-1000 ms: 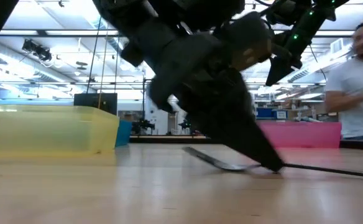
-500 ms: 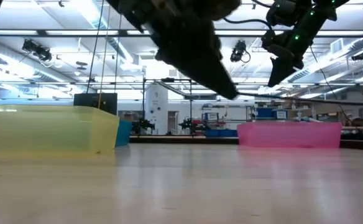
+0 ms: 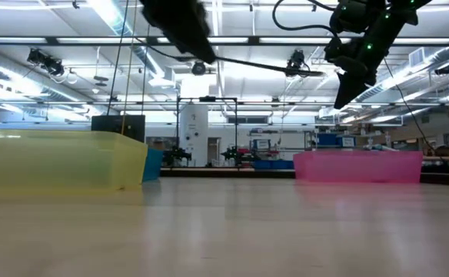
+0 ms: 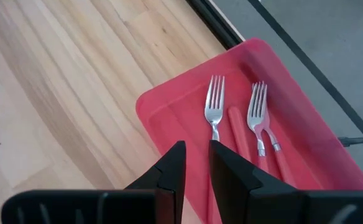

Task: Sort silverware by color (type)
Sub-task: Put the black fork into the yellow bin

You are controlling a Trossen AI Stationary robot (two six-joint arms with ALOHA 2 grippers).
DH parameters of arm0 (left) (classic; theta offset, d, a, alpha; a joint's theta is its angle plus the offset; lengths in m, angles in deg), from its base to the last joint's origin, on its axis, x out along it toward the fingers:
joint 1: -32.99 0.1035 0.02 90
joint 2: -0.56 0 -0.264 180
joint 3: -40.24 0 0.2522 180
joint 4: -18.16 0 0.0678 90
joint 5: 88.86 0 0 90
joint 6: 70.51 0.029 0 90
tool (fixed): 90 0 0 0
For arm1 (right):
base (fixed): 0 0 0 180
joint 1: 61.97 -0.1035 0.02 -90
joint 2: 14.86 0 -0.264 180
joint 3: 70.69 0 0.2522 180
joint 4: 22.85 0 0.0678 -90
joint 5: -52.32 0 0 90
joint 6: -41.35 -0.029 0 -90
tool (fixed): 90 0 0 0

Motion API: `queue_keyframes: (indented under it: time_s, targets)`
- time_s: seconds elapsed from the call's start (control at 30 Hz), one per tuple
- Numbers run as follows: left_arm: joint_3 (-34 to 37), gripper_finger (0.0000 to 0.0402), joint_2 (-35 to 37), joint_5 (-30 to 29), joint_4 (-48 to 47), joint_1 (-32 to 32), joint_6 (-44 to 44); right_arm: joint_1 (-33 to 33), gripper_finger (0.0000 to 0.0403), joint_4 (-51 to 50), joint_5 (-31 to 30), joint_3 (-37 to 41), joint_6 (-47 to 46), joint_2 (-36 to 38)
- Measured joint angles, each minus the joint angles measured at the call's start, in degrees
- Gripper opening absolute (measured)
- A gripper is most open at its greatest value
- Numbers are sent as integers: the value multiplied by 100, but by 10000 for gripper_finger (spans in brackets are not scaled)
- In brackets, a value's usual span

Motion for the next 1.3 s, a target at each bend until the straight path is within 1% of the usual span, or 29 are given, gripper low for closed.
queue_keyframes:
  time_s: [0.17, 0.37, 0.53, 0.7, 0.87, 0.97, 1.13, 1.3]
  targets:
    - [741, 0, 970, -168, 130, 44, -348, -26, 78, -25, -2, 0, 9, -2]
    - [1900, 0, 2142, -430, 66, 145, -911, -119, 78, -26, -3, 0, 9, -2]
    - [2940, 0, 3130, -504, 59, 161, -1398, -167, 78, -59, 5, 0, 7, -2]
    - [3684, 0, 4078, -509, 60, 160, -1644, -197, 78, -73, 7, 0, -10, 0]
    - [4141, 0, 4973, -551, -37, 156, -1715, -195, 78, -105, -24, 0, -24, -1]
    - [4290, 0, 5449, -709, -544, 156, -2041, -195, 78, -107, -35, 0, -92, -1]
    - [4516, 0, 6182, -752, -1358, 153, -2549, -195, 78, -114, -32, 0, -205, 0]
    - [4576, 0, 6754, -762, -1329, 151, -2782, -195, 78, -109, -38, 0, -539, -2]
